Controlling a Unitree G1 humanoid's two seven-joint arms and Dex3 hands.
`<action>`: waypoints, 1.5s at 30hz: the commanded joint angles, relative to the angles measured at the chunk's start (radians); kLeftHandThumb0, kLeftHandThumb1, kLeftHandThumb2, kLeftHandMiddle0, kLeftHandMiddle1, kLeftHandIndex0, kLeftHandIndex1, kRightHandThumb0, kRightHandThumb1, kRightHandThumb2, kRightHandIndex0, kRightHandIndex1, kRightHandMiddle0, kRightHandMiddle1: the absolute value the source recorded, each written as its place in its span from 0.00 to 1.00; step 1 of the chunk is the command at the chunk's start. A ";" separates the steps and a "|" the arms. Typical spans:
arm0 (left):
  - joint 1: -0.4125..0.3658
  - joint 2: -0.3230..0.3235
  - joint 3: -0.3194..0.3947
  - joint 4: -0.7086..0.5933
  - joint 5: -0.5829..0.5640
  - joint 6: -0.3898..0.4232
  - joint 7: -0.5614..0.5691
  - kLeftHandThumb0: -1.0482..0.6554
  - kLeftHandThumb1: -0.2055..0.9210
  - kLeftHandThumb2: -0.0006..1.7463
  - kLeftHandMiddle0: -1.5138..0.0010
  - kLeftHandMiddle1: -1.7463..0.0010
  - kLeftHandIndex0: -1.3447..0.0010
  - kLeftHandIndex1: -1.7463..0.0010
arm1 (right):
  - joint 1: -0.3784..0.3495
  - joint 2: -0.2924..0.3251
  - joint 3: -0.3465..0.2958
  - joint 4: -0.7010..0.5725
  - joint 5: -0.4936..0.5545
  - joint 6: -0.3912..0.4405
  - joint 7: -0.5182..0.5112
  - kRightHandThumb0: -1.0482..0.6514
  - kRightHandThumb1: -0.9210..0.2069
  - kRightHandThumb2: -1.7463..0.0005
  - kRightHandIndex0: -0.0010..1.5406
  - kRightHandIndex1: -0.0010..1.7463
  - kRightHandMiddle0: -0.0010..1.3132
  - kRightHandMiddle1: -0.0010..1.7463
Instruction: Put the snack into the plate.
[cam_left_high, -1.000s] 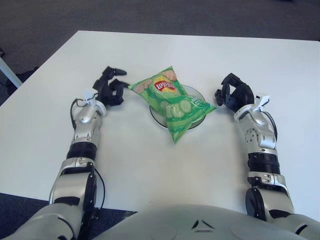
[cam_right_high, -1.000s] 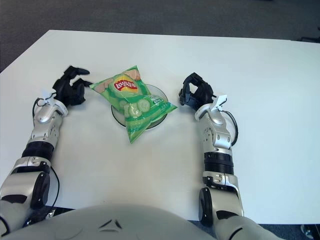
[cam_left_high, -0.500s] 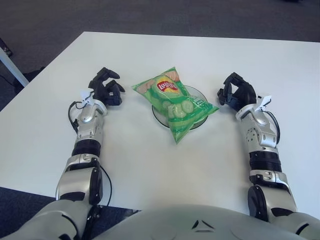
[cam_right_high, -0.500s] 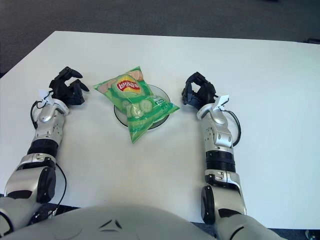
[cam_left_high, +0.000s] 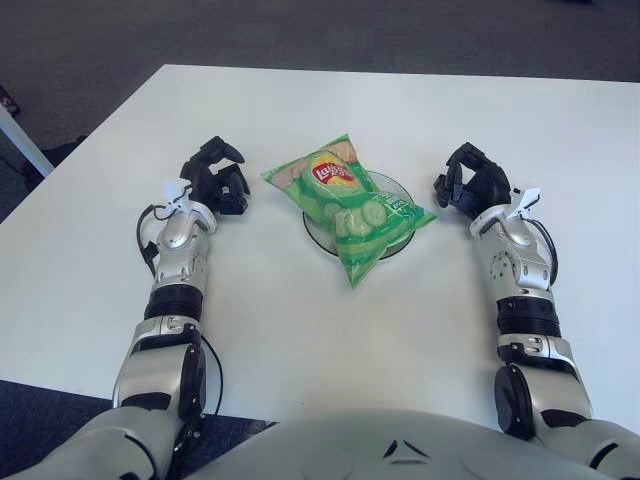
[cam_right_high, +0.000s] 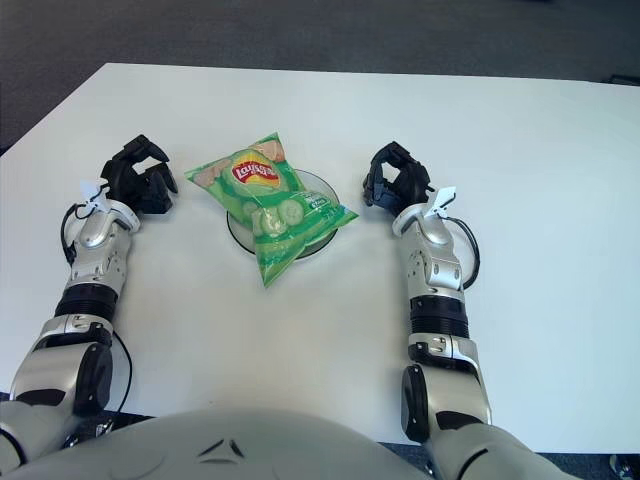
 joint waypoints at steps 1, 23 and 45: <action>0.157 -0.060 -0.014 -0.023 0.006 0.012 0.013 0.33 0.44 0.77 0.14 0.00 0.53 0.00 | 0.055 0.015 -0.011 0.061 -0.009 0.043 -0.029 0.34 0.50 0.27 0.82 1.00 0.45 1.00; 0.260 -0.086 -0.048 -0.208 0.031 0.081 0.062 0.34 0.49 0.73 0.13 0.00 0.56 0.00 | 0.058 0.013 0.015 0.129 -0.120 -0.164 -0.108 0.35 0.48 0.29 0.83 1.00 0.43 1.00; 0.265 -0.102 -0.082 -0.197 0.044 0.049 0.057 0.34 0.48 0.74 0.14 0.00 0.56 0.00 | -0.012 0.001 0.021 0.463 -0.288 -0.719 -0.302 0.34 0.49 0.28 0.85 1.00 0.44 1.00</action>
